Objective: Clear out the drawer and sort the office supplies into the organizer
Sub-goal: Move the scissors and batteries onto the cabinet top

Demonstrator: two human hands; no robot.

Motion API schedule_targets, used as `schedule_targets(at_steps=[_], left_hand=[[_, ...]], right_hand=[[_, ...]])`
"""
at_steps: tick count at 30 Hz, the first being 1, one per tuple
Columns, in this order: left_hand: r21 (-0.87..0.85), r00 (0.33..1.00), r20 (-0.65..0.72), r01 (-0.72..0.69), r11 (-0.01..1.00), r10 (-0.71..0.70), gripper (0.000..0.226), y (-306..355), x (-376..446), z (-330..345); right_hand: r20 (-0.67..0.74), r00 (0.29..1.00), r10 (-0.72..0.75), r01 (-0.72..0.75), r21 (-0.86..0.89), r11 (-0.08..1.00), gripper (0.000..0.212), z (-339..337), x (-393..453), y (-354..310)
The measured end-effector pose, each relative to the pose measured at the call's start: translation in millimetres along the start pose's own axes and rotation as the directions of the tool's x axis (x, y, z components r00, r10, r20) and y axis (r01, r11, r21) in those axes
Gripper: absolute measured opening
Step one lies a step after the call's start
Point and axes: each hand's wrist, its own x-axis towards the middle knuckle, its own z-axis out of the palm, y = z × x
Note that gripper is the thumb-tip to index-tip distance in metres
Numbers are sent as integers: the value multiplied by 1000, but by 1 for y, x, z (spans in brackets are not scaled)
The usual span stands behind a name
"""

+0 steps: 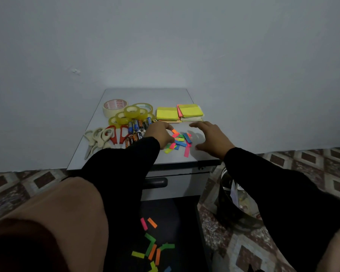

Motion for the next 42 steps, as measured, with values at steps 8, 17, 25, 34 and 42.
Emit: schedule_targets(at_steps=[8, 17, 25, 34, 42], left_hand=[[26, 981, -87, -174, 984, 175, 40, -12, -64, -18], [-136, 975, -176, -163, 977, 138, 15, -99, -167, 3], [-81, 999, -18, 40, 996, -41, 34, -194, -216, 53], [85, 961, 151, 221, 972, -232, 58, -275, -218, 106], [167, 932, 185, 284, 944, -313, 74, -305, -193, 134]], right_hand=[[-42, 998, -45, 47, 53, 997, 64, -5, -46, -33], [17, 994, -112, 108, 157, 982, 49, 51, -122, -60], [317, 948, -39, -32, 217, 976, 45, 149, -174, -47], [589, 767, 254, -374, 90, 923, 89, 247, -198, -17], [593, 693, 410, -538, 46, 842, 113, 302, -195, -11]])
